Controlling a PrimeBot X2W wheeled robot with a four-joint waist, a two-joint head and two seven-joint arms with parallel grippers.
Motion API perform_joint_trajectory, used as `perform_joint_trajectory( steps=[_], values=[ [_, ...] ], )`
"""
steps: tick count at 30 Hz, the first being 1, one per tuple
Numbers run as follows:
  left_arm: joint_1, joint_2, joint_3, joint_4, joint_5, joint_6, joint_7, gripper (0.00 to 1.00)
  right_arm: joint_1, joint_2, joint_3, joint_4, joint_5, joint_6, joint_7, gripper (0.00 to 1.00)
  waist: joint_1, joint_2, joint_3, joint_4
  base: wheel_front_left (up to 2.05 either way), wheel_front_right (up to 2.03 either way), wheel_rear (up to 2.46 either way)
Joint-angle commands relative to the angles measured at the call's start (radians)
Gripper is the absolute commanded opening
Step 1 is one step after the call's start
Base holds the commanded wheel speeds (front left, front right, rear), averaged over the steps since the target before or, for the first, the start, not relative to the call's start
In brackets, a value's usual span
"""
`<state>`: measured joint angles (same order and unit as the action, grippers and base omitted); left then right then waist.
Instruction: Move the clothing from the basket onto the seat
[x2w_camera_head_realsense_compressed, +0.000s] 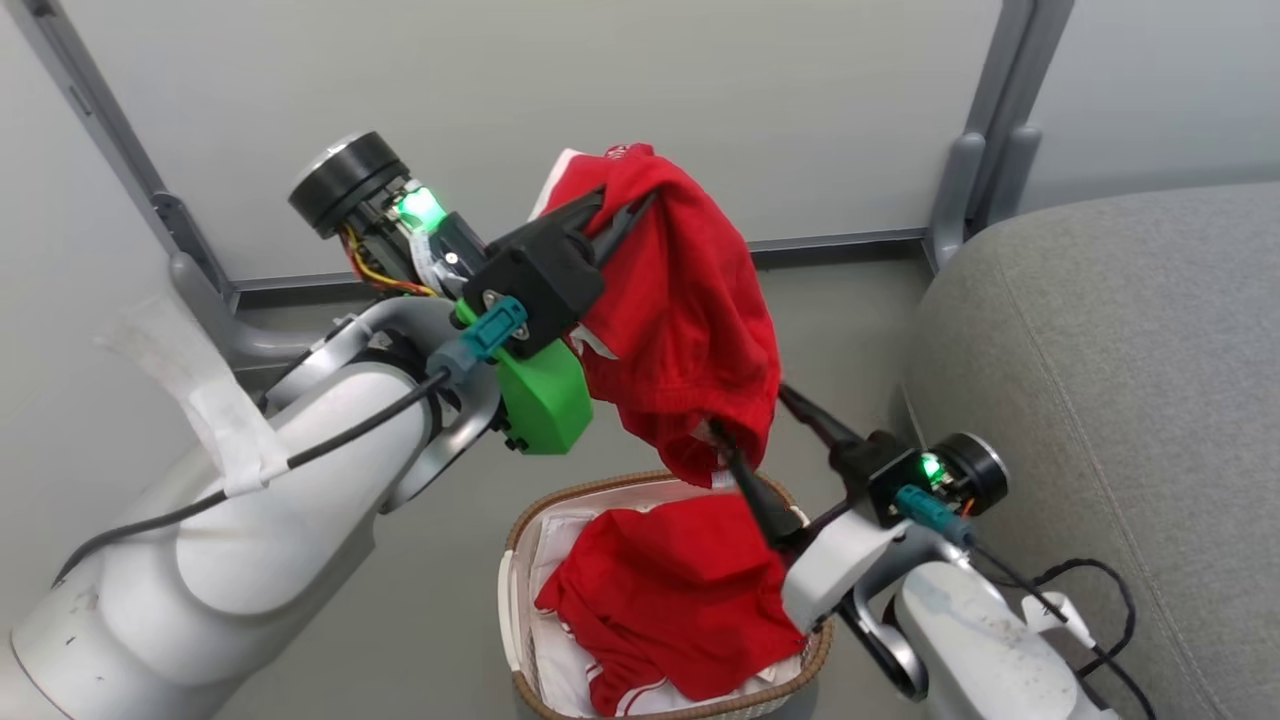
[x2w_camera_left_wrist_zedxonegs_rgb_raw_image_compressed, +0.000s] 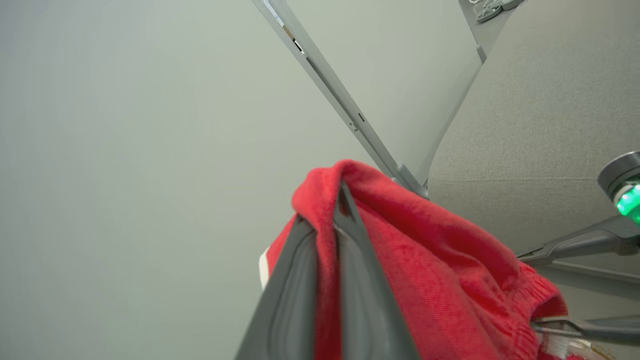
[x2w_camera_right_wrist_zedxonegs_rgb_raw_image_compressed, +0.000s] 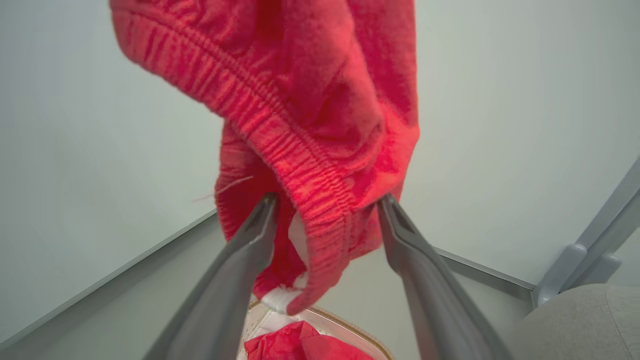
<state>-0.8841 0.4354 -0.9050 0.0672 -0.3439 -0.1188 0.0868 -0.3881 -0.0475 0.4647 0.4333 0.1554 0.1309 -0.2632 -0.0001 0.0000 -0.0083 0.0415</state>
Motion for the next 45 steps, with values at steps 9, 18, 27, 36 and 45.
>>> perform_joint_trajectory(
  steps=[9, 18, 27, 36, 45],
  values=[
    [0.014, -0.002, -0.024, -0.052, -0.007, 0.006, -0.003, 0.0, -0.051, -0.004, -0.073, 0.086, -0.021, 0.0, -0.002, 0.38, 0.0001, 0.0, -0.018, 0.042, 0.0, 0.0, 0.0],
    [0.155, 0.043, 0.021, -0.02, -0.078, 0.087, -0.055, 0.22, -0.069, -0.005, -0.071, 0.079, 0.014, 0.0, -0.002, 0.0, 0.0001, 0.0, -0.018, 0.024, 0.0, 0.0, 0.0],
    [0.428, 0.007, 0.104, 0.075, -0.228, 0.204, -0.251, 1.0, -0.075, -0.005, -0.159, 0.01, 0.006, 0.0, -0.002, 0.0, 0.0001, 0.0, -0.002, -0.004, 0.0, 0.0, 0.0],
    [0.577, -0.055, 0.096, 0.174, -0.249, 0.209, -0.343, 1.0, -0.05, -0.005, -0.269, -0.024, -0.062, 0.0, -0.002, 0.0, 0.0001, 0.0, 0.016, -0.026, 0.0, 0.0, 0.0],
    [0.607, -0.111, 0.121, 0.2, -0.227, 0.186, -0.353, 1.0, -0.057, -0.005, -0.35, -0.043, -0.103, 0.0, -0.002, 0.0, 0.0001, 0.0, 0.038, -0.07, 0.0, 0.0, 0.0]
  ],
)
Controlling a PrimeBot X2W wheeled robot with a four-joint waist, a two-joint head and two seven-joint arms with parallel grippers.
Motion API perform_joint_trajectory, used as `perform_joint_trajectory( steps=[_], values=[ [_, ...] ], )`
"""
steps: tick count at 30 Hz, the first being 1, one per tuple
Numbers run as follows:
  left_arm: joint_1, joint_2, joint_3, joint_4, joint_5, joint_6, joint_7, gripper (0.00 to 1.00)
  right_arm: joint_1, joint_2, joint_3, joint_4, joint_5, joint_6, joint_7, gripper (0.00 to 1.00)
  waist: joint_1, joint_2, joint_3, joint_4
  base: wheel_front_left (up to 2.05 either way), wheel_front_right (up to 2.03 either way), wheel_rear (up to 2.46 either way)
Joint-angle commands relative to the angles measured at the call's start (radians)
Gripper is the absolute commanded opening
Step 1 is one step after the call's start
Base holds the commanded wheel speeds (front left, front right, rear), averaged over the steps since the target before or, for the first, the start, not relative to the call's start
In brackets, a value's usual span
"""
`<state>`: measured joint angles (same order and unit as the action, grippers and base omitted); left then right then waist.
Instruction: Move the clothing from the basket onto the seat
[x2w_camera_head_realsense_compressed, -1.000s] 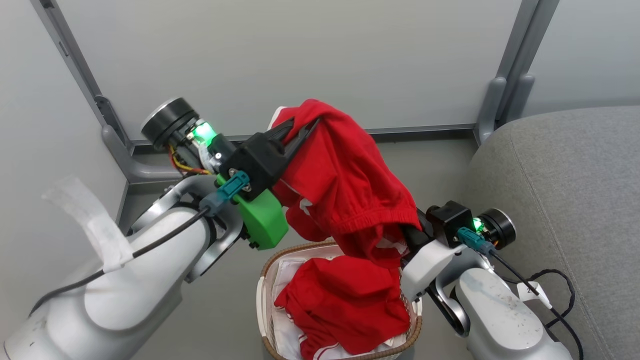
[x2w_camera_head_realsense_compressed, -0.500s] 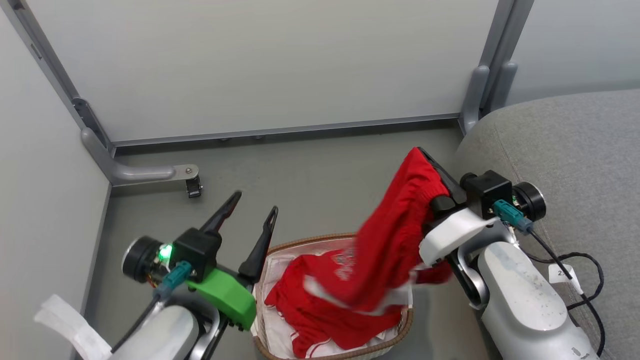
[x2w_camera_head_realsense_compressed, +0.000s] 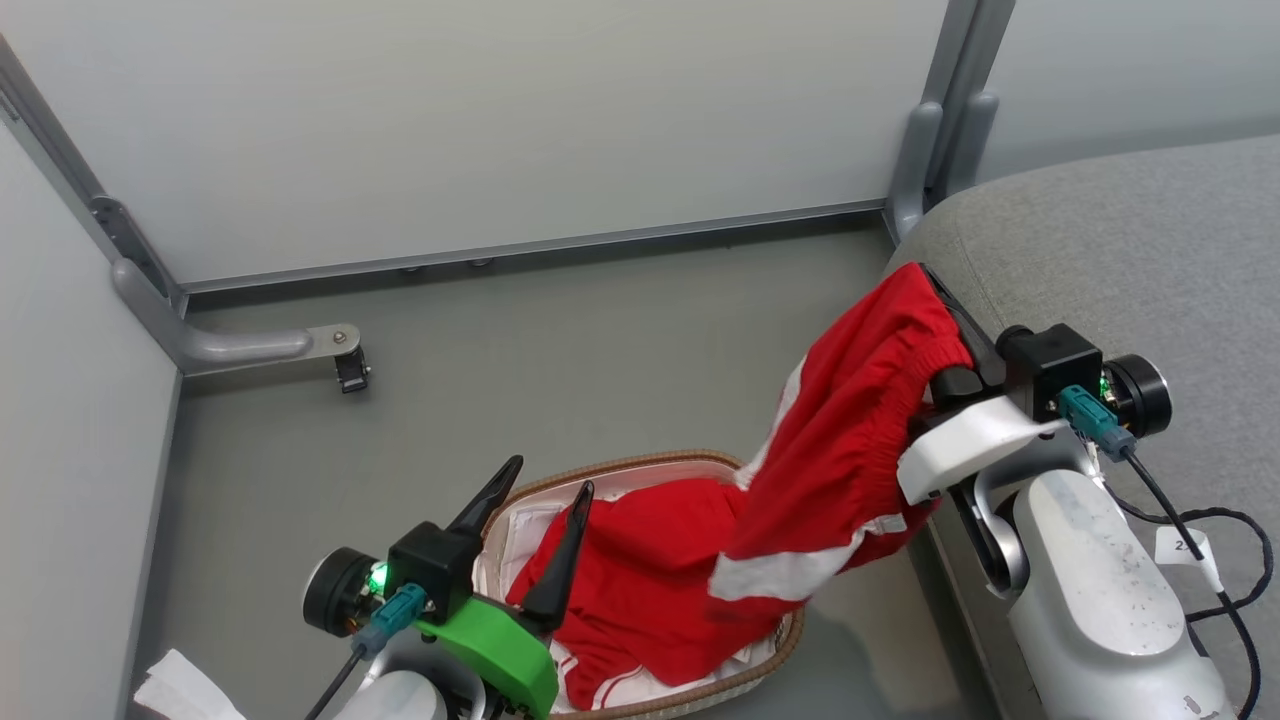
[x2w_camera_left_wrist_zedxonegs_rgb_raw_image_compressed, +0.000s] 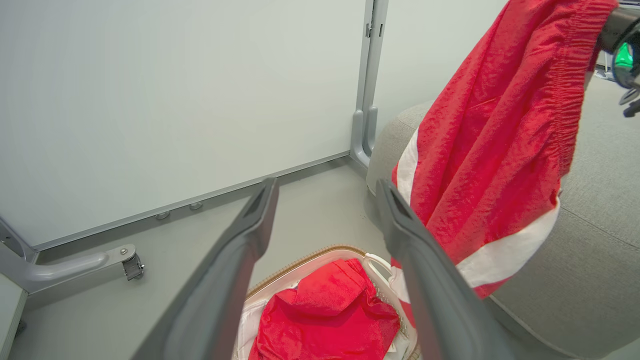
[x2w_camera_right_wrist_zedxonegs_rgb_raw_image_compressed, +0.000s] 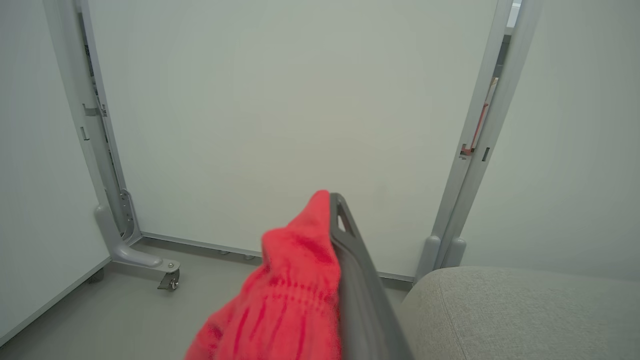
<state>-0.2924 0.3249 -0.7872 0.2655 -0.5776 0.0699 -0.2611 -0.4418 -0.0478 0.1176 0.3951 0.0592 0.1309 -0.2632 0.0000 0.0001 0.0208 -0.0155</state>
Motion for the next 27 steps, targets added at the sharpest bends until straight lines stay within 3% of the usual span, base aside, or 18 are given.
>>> perform_joint_trajectory(
  steps=[1, 20, 27],
  values=[
    [0.016, -0.006, 0.009, -0.003, 0.013, -0.008, -0.005, 1.0, -0.008, -0.005, -0.009, -0.007, -0.012, 0.0, -0.002, 0.0, 0.0, -0.0001, 0.014, -0.022, 0.0, 0.0, 0.0],
    [-0.033, -0.073, 0.092, 0.011, 0.129, -0.072, -0.003, 1.0, -0.086, -0.004, -0.095, -0.05, -0.112, -0.001, -0.002, 0.0, 0.0, -0.0001, 0.156, -0.299, 0.0, 0.0, 0.0],
    [-0.054, -0.088, 0.093, 0.029, 0.163, -0.098, -0.004, 1.0, -0.073, -0.004, -0.115, -0.056, -0.121, -0.001, -0.002, 0.0, 0.0, -0.0001, 0.197, -0.365, 0.0, 0.0, 0.0]
  ],
)
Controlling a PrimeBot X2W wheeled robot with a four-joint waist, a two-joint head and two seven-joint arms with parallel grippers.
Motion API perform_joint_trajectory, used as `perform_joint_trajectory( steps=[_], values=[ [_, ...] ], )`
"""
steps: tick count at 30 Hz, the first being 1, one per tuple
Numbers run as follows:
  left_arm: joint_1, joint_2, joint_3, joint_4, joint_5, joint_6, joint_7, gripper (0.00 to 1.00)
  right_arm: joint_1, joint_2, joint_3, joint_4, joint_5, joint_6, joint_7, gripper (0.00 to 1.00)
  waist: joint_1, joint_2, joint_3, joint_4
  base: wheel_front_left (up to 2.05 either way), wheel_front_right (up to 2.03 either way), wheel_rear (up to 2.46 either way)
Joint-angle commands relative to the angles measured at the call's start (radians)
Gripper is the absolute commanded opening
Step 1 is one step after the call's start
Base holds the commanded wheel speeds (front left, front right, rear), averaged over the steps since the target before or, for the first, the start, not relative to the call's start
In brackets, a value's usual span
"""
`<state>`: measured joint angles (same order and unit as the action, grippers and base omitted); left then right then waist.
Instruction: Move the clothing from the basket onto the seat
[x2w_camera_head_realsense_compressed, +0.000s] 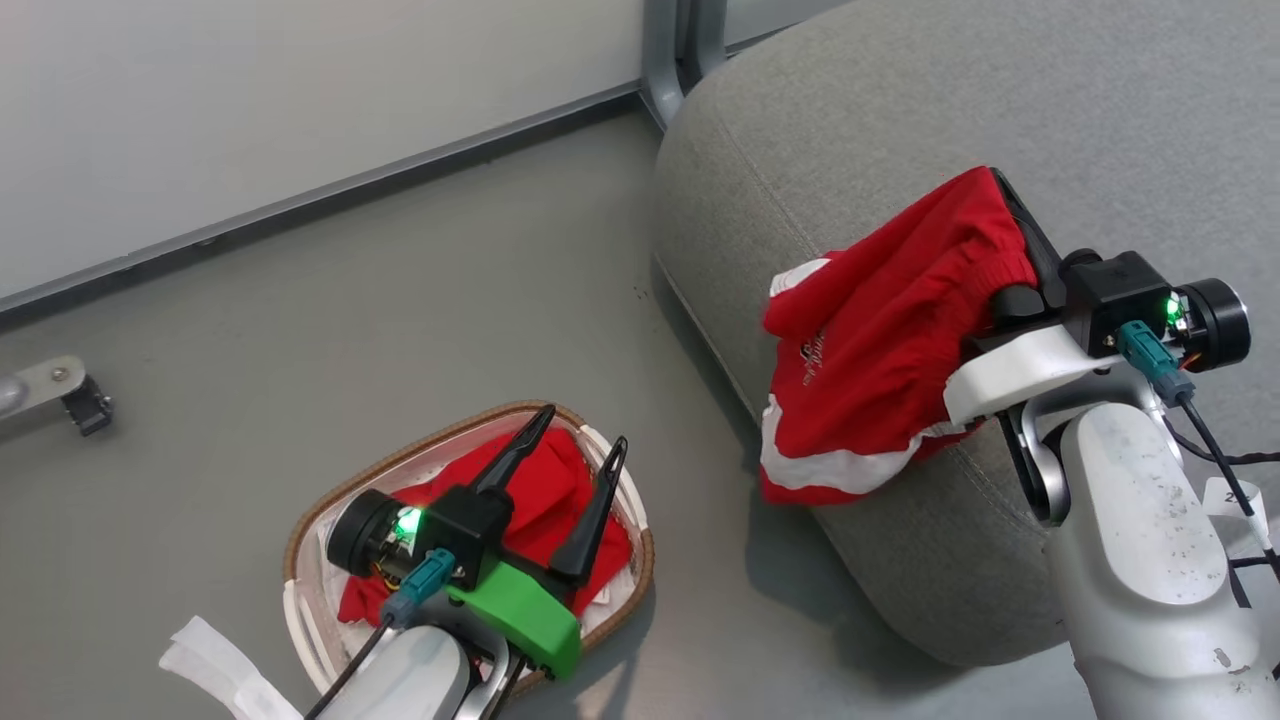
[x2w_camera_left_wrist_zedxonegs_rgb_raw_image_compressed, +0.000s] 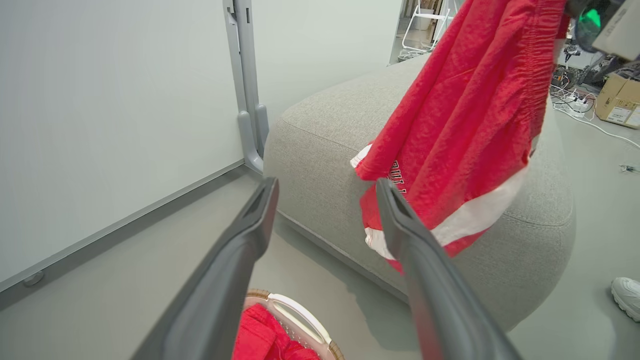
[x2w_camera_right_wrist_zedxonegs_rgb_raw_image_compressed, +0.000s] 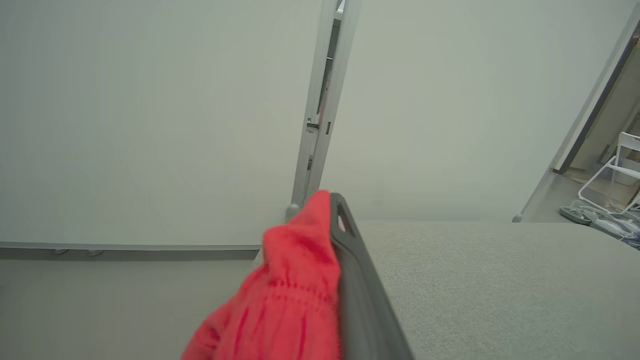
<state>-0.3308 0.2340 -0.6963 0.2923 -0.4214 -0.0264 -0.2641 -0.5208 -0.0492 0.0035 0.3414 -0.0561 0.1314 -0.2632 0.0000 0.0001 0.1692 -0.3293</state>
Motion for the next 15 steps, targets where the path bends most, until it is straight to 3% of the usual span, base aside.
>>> perform_joint_trajectory(
  steps=[1, 7, 11, 15],
  values=[
    [-0.019, 0.0, 0.002, 0.004, 0.012, -0.007, 0.0, 1.0, 0.005, -0.002, -0.002, -0.001, -0.006, -0.001, -0.002, 0.0, 0.0, -0.0001, 0.054, -0.056, 0.0, 0.0, 0.0],
    [-0.039, -0.015, -0.006, 0.011, 0.037, -0.026, -0.001, 1.0, -0.016, -0.002, -0.015, 0.011, -0.013, -0.001, -0.002, 0.0, 0.0, -0.0001, 0.088, -0.045, 0.0, 0.0, 0.0],
    [-0.054, -0.032, 0.002, 0.015, 0.046, -0.036, -0.001, 1.0, -0.069, -0.007, -0.058, 0.029, -0.049, -0.001, -0.002, 0.0, 0.0, -0.0001, 0.121, 0.011, 0.0, 0.0, 0.0],
    [-0.064, -0.044, 0.008, 0.013, 0.066, -0.045, -0.001, 1.0, -0.168, -0.056, -0.081, 0.06, -0.095, -0.001, -0.002, 0.0, 0.0, -0.0001, 0.151, 0.065, 0.0, 0.0, 0.0]
  ],
)
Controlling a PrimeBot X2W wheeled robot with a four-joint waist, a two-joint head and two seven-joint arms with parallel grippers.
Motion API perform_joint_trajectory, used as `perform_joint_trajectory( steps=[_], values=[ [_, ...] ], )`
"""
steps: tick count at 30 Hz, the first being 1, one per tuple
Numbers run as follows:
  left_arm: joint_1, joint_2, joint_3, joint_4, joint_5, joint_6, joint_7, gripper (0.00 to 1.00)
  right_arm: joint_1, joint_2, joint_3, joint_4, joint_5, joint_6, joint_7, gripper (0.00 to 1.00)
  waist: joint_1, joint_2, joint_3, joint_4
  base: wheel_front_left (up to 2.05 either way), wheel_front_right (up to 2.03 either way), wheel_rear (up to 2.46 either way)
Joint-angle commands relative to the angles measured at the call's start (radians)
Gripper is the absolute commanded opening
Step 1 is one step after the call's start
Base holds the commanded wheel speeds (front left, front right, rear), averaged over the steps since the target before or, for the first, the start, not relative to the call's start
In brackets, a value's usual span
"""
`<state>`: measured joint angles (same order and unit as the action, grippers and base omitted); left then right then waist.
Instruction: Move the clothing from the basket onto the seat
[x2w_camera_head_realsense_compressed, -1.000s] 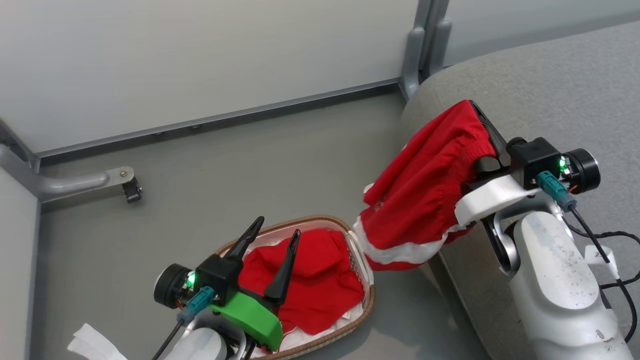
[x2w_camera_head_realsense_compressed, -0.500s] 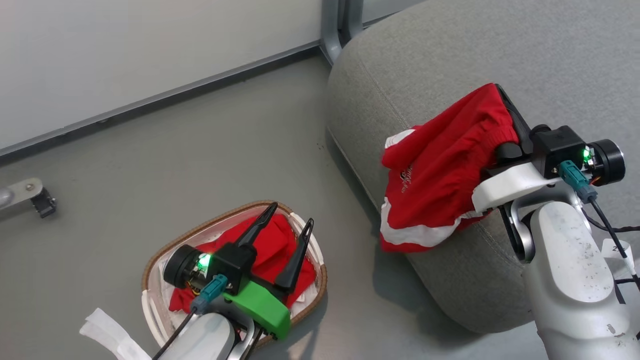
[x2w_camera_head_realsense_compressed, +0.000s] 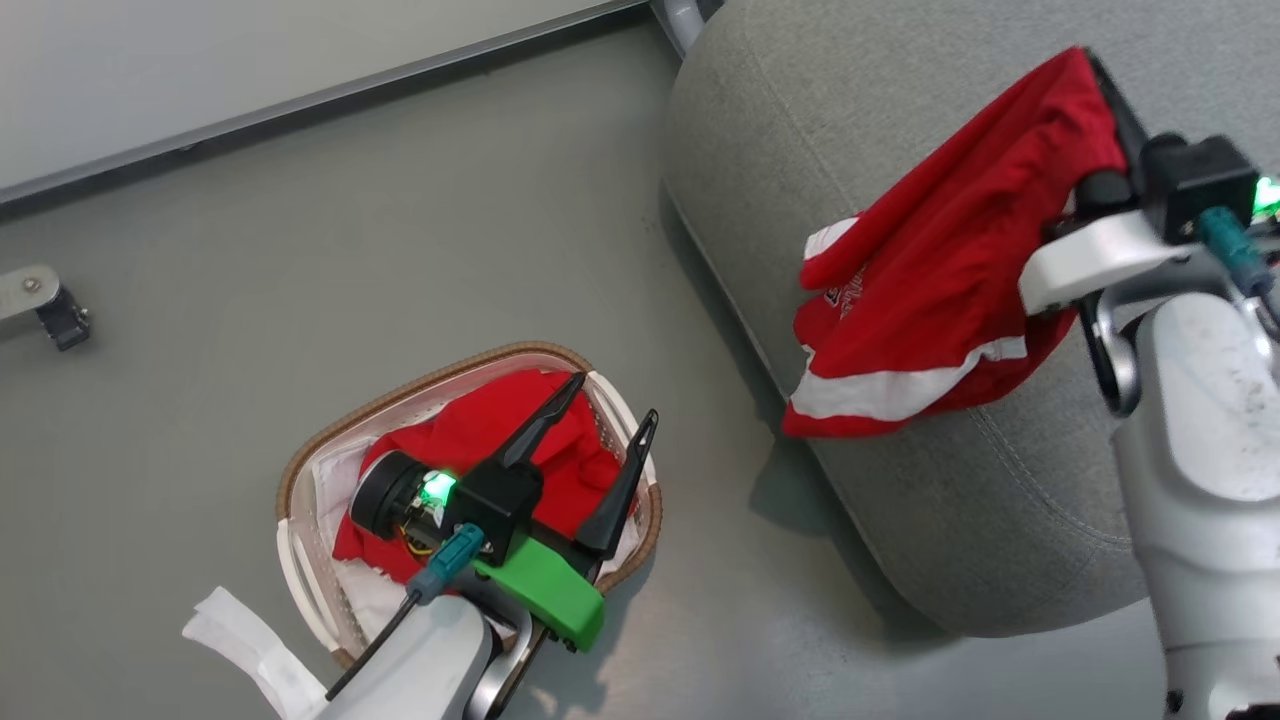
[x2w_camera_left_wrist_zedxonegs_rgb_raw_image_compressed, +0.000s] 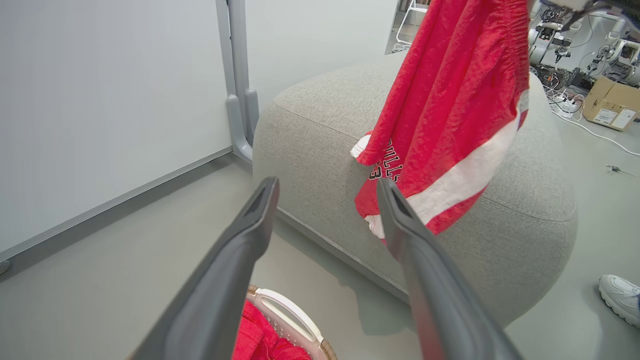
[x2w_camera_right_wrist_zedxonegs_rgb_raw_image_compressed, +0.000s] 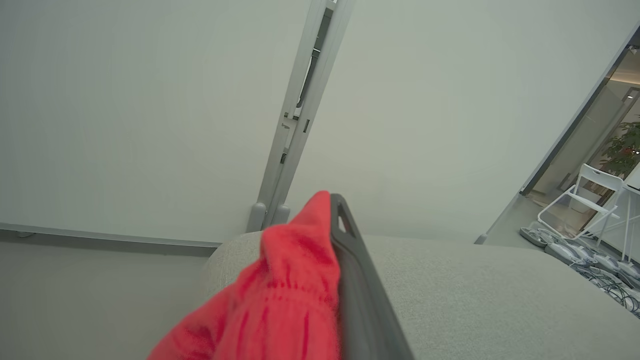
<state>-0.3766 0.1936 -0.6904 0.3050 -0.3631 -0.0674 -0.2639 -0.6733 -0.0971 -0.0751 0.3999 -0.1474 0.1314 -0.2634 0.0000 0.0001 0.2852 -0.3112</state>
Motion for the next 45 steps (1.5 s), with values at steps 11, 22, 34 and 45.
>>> perform_joint_trajectory(
  steps=[11, 22, 34, 45],
  values=[
    [-0.051, -0.026, -0.005, 0.002, 0.07, -0.028, -0.001, 1.0, -0.415, -0.296, -0.03, 0.076, -0.07, -0.001, 0.09, 0.0, 0.0, -0.0001, 0.152, 0.223, 0.0, 0.0, 0.0],
    [-0.102, -0.038, -0.016, -0.037, 0.136, -0.041, -0.001, 1.0, -0.554, -0.551, -0.154, 0.099, -0.087, -0.001, 0.199, 0.0, 0.0, -0.0001, 0.312, 0.371, 0.0, 0.0, 0.0],
    [-0.131, -0.042, -0.009, -0.086, 0.172, -0.045, -0.001, 1.0, -0.307, -0.385, -0.367, 0.27, -0.154, -0.001, 0.119, 0.0, 0.0, -0.0001, 0.413, 0.362, 0.0, 0.0, 0.0],
    [-0.135, -0.04, -0.011, -0.099, 0.192, -0.049, -0.001, 1.0, -0.238, -0.283, -0.422, 0.318, -0.17, -0.001, 0.025, 1.0, 0.0, -0.0001, 0.371, 0.306, 0.0, 0.0, 0.0]
  ],
)
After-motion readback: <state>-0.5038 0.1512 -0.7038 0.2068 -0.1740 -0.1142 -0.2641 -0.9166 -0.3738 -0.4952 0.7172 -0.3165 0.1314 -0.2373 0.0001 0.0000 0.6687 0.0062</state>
